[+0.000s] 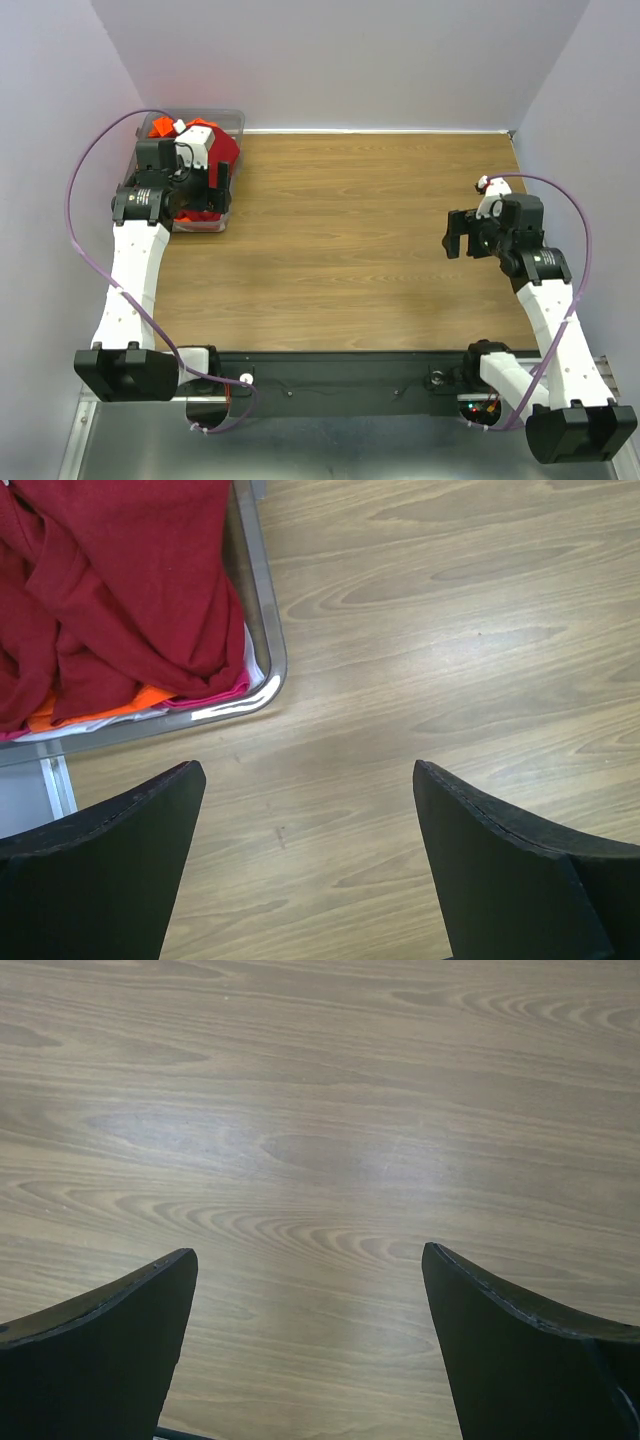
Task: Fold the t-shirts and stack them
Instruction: Grab the tshirt from the pile
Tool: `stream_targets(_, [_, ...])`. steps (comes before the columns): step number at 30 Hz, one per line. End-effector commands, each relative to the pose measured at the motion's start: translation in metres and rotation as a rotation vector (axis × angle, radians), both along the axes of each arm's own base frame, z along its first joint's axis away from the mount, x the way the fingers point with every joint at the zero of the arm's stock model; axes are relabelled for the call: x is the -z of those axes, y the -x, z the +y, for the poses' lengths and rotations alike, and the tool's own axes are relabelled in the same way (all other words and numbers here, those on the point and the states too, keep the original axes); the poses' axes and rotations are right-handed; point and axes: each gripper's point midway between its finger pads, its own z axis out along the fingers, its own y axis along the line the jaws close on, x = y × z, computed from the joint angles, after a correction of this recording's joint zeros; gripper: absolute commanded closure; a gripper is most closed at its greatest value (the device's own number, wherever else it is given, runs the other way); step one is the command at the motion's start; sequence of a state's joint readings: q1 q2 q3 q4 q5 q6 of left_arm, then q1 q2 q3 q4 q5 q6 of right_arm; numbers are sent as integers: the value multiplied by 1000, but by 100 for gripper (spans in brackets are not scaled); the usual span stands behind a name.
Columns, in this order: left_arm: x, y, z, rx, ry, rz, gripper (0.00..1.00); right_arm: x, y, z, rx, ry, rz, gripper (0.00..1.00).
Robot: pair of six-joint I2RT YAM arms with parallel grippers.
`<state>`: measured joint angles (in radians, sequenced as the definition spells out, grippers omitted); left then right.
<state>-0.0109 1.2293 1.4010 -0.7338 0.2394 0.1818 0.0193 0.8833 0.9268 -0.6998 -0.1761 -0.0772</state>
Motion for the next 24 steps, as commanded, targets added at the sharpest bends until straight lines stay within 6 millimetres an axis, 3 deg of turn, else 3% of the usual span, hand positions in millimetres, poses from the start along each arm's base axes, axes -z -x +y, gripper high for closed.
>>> stream_targets(1, [-14,-10,5,-7,-27,-49,2,-11,-7,-3,16,1,-22,0])
stream_targets(5, [-9,-29,11,-24,-57,-13,1,-9,-7,2,-16,-11,-10,0])
stream_targets(7, [-18,-41,28,-75,-81,-30,1,-7,-7,2,-16,-9,-1,0])
stream_targets(9, [-11,-58,37,-94,-91,0,1,-4,-8,1,-13,-12,11,0])
stream_targets(10, [-25,-66,42,-107,-93,-27,1,-4,-9,1,-16,-10,15,0])
stream_targets(11, [-15,-79,45,-111,-90,7,1,-1,-9,2,-18,-13,26,0])
stream_targets(12, [-32,-89,51,-117,-80,-27,1,-1,-10,1,-18,-11,29,0])
stream_targets(15, [-25,-117,62,-117,-66,1,1,4,-11,3,-29,-17,50,0])
stream_targets(16, [-39,-124,69,-128,-71,-28,1,6,-11,4,-34,-18,55,0])
stream_targets(17, [-25,-136,73,-129,-73,3,2,6,-11,5,-37,-23,59,0])
stream_targets(19, [-34,-150,83,-136,-87,-21,2,11,-13,6,-42,-23,78,0])
stream_targets(20, [-21,-160,87,-136,-85,2,2,13,-13,6,-41,-23,86,0])
stream_targets(24, [0,-181,104,-154,-97,25,2,17,-15,5,-42,-23,101,0])
